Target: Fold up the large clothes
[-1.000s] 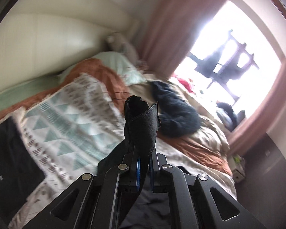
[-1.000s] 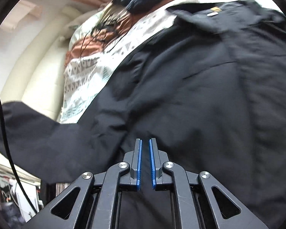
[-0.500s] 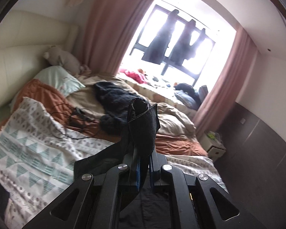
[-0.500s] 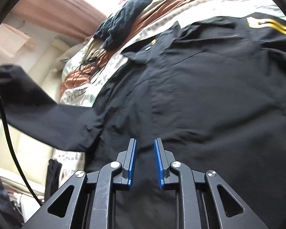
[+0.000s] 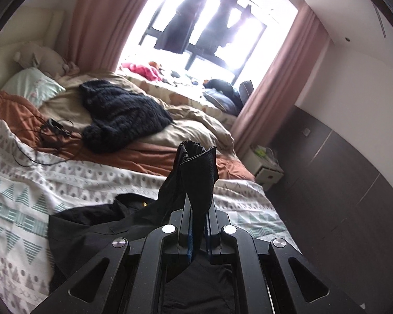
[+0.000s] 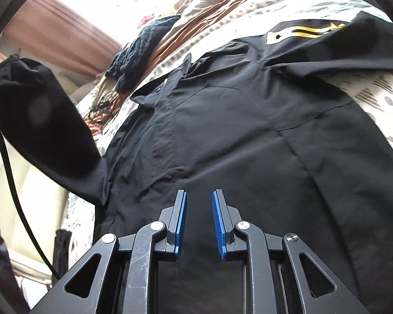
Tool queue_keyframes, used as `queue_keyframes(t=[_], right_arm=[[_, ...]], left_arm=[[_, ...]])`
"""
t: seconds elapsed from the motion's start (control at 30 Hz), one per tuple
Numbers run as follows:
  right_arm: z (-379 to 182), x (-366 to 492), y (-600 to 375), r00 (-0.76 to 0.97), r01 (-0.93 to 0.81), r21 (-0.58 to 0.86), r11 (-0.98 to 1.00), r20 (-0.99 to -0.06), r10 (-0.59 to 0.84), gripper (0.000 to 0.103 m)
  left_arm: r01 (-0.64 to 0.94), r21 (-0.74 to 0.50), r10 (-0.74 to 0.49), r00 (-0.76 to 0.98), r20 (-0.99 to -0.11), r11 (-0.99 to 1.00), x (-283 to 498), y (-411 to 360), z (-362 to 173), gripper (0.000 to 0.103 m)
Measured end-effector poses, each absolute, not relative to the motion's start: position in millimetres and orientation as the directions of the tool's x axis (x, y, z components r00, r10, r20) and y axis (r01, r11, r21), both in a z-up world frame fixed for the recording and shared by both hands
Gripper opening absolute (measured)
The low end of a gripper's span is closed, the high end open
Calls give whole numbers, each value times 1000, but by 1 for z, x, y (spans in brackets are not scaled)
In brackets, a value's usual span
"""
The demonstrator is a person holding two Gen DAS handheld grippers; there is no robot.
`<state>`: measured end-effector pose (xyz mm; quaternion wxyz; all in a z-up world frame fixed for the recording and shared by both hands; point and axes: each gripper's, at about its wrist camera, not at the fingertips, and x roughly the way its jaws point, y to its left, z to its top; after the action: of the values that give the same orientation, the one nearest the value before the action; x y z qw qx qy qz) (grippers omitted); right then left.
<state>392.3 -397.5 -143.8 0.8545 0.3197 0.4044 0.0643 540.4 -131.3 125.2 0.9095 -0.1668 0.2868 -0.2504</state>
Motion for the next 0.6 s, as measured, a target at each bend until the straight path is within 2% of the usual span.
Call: queue_keyframes(t=[0.17,0.27,0.3,0.33,0.37,0.4,0.43,0.5,0.6], right_arm=[[-148,377,-426,681,200,609,768,-650,338,21],[-150,371,-442,687,228,612,757,-652,320,21],[-151,370,-444,687,235,611,756,-655,316,21],[-151,369,-448,686,243,610,755,-658,311,21],[-152,368,-451,685,247,609,753,-660,309,21],[-152,367,-453,685,252,610,751,-661,307,21],[-153,366,-454,684,255,610,750,-662,306,21],[-153,367,-457,685,257,612,748,-661,306,21],[-154,369,-456,684,253,625,738,-655,321,21]], left_arm=[[385,-464,-593,638,-491,798,545,-176,91,7],[380,-431,-573,596,-562,818,545,-205,60,11],[379,-421,-566,573,-592,824,546,-213,50,17],[382,-420,-568,542,-620,823,547,-220,40,33],[394,-434,-585,501,-637,810,546,-226,28,43],[406,-454,-607,470,-641,793,543,-228,17,64],[411,-464,-618,459,-638,785,538,-227,7,79],[410,-454,-610,476,-634,791,530,-221,-3,87],[388,-436,-583,483,-653,812,522,-200,-16,88]])
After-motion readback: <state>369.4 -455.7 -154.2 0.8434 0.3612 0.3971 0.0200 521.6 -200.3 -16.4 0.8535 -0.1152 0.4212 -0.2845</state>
